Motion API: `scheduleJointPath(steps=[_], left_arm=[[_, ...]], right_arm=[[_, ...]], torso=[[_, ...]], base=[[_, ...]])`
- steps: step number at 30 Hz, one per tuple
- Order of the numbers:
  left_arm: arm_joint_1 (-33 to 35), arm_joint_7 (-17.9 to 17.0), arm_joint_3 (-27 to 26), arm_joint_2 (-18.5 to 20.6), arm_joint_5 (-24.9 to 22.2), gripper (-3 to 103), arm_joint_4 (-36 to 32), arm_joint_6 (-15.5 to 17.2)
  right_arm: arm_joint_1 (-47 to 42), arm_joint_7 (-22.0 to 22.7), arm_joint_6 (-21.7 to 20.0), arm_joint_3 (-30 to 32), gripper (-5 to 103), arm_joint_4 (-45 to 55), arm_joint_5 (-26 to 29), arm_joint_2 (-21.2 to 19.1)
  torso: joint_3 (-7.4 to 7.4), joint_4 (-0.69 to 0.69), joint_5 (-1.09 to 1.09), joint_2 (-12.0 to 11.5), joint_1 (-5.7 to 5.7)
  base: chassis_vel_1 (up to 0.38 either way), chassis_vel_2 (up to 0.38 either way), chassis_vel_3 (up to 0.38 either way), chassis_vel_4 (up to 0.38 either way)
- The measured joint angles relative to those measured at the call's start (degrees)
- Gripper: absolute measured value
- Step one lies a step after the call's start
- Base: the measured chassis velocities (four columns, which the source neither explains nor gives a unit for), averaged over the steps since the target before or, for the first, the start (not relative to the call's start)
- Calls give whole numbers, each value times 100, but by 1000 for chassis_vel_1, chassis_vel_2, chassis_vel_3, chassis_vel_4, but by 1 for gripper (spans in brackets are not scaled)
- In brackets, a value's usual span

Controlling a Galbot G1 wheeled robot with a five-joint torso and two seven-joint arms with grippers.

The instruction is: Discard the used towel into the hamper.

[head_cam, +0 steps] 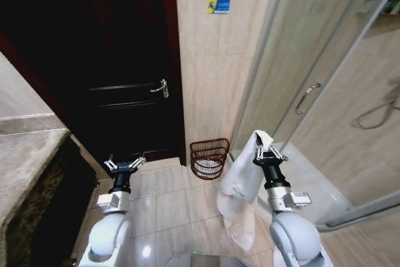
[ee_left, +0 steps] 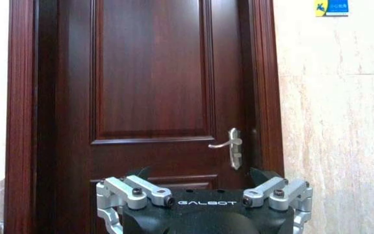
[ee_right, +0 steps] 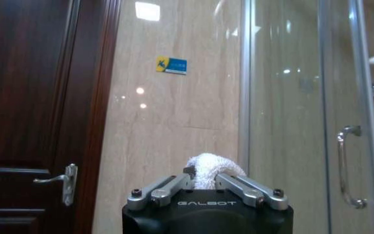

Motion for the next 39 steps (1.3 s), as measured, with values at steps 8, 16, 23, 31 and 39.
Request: scheduleJointPath(steps=[8,16,23,31,39], left_arm=[[42,-127,26,-54,11,100,17,-17],[125,-216,21,-141,123,100,256,-208],[237,-229,-92,-275,198,100,670,-579],[250,-218,-154,-564,400,100,781,-816],[115,-207,-139,-553,522,100,758,-731]], right_arm=[[598,8,-271,39,3,-175,610,-282],[1652,-60,-635,64,3,-411,1295,-553],[2465,-50,-838,158,3,-488,1827,-891],[3628,214,-1337,198,3,-325,2997,-1733],[5893,168,-1485,-190,3,-1598,3842,-2306]], torso=[[-1,1,4,1,-4],[0,3,2,0,-1],[1,3,3,0,-1],[0,0,1,0,-1],[0,1,2,0,-1]], base=[[-29,-77,13,53],[-1,20,1,-11],[0,0,0,0],[0,0,0,0],[0,0,0,0]])
